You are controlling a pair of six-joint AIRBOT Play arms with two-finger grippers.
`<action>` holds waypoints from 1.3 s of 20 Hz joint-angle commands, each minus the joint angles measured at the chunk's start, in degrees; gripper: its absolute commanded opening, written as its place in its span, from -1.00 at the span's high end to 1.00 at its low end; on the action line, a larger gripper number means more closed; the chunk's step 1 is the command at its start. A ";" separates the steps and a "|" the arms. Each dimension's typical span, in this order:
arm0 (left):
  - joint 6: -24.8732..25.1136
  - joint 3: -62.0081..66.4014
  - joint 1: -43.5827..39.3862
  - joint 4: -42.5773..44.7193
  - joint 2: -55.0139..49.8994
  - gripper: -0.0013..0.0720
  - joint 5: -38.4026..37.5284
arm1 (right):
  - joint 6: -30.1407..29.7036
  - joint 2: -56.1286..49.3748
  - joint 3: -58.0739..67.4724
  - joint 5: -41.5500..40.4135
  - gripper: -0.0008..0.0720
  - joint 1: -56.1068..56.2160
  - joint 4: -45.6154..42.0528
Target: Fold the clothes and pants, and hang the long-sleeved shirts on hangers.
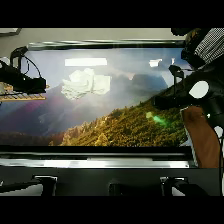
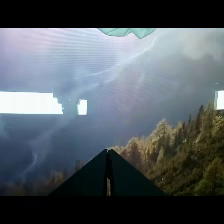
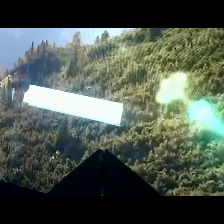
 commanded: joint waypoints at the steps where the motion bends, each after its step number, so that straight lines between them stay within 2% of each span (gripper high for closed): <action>1: 0.02 -0.02 -0.02 0.04 -0.02 0.91 0.09 | 0.02 0.02 0.07 0.00 0.88 0.07 0.02; 2: 0.02 -0.02 -0.02 0.04 -0.02 0.90 0.09 | 0.00 0.02 0.07 0.00 0.88 0.07 0.02; 3: -0.04 -0.02 -0.04 0.04 -0.09 0.74 1.38 | 0.02 0.04 0.07 -0.04 0.88 0.07 0.07; 4: -0.46 -0.02 -0.20 0.07 -0.31 0.09 3.37 | 0.02 0.04 0.07 -0.46 0.88 0.07 0.07; 5: -2.23 -0.02 -0.42 0.04 -0.74 -0.91 5.55 | 0.02 0.04 0.07 -0.83 0.88 0.07 0.07; 6: -4.87 0.09 -0.72 0.02 -1.51 -1.00 8.74 | 0.02 0.04 0.07 -0.92 0.87 0.07 0.07; 11: -5.84 1.86 -4.20 0.09 -12.76 -1.00 23.28 | 0.02 0.02 0.07 -0.96 0.87 0.07 0.02; 15: -11.23 1.99 -5.03 0.11 -24.28 -1.00 33.09 | 0.02 0.02 0.07 -0.81 0.87 0.07 0.02; 17: -13.64 1.99 -5.05 0.07 -28.65 -1.00 35.60 | 0.02 0.02 0.07 -0.85 0.87 0.04 0.02; 20: -14.01 1.99 -5.16 -0.22 -31.78 -1.00 35.34 | 0.50 0.02 0.07 -0.83 0.84 0.07 0.04; 21: -13.99 1.99 -5.31 -1.14 -31.82 -0.84 34.62 | 1.40 0.02 0.07 -0.83 0.73 0.07 0.04; 22: -13.84 2.49 -5.33 -2.40 -31.76 -0.10 32.70 | 2.10 0.02 0.07 -0.81 0.72 0.07 0.04; 23: -12.46 3.74 -5.38 -4.17 -31.76 0.81 29.22 | 2.73 0.04 0.07 -0.66 0.72 0.07 0.04; 24: -10.27 5.55 -5.38 -6.51 -31.76 0.91 24.76 | 2.84 0.04 0.07 -0.02 0.72 0.07 0.04; 26: -5.62 8.39 -5.77 -11.65 -30.82 0.92 15.89 | 2.84 0.04 0.20 2.64 0.77 0.04 0.07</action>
